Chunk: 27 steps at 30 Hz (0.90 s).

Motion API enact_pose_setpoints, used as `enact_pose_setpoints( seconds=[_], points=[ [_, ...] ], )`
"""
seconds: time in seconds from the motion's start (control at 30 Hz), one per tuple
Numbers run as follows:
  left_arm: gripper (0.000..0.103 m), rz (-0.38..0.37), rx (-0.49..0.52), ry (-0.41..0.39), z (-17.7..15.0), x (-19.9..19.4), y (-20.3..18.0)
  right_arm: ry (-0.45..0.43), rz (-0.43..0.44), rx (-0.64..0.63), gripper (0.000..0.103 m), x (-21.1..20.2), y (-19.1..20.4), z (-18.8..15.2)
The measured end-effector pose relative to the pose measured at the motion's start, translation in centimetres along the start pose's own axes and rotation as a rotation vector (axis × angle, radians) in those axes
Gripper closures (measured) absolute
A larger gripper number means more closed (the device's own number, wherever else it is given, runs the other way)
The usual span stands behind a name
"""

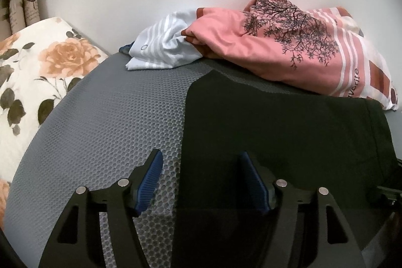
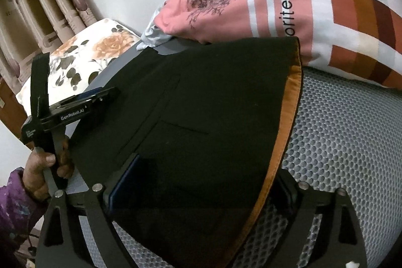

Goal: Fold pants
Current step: 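Fold the held trouser edge over onto the stack with both tools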

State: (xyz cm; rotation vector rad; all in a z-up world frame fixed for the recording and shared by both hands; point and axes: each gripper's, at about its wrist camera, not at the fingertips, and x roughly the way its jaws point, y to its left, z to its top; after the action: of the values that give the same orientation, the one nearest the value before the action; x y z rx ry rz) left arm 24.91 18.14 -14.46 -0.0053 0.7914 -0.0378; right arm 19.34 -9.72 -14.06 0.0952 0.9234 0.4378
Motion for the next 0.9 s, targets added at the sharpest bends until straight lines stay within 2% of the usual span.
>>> enact_pose_setpoints(
  seconds=[0.17,0.23,0.3,0.37,0.63,0.83,0.9],
  points=[
    [0.029,0.022,0.000,-0.002,-0.1,-0.1,0.0,-0.006,-0.020,0.008,0.013,0.0,0.2,-0.1],
    [0.025,0.039,0.006,-0.001,-0.1,-0.1,-0.1,-0.009,-0.026,0.015,0.009,0.1,0.5,-0.1],
    [0.021,0.049,0.017,-0.004,-0.2,-0.2,-0.4,0.007,-0.060,0.001,0.003,0.4,0.9,-0.1],
    [0.018,0.065,0.027,0.000,-0.2,-0.2,-0.5,0.027,-0.105,-0.032,0.003,0.8,1.7,0.0],
    [0.013,0.084,0.034,0.005,-0.2,-0.1,-0.6,0.030,-0.133,0.001,0.001,0.6,1.6,-0.1],
    [0.010,0.098,0.038,-0.020,-0.4,-0.7,-0.6,-0.002,-0.154,0.045,0.001,-0.1,1.8,-0.5],
    [0.010,0.107,0.036,-0.036,-0.5,-1.1,-0.6,-0.061,-0.164,0.068,0.004,-1.2,1.8,-0.7]
  ],
)
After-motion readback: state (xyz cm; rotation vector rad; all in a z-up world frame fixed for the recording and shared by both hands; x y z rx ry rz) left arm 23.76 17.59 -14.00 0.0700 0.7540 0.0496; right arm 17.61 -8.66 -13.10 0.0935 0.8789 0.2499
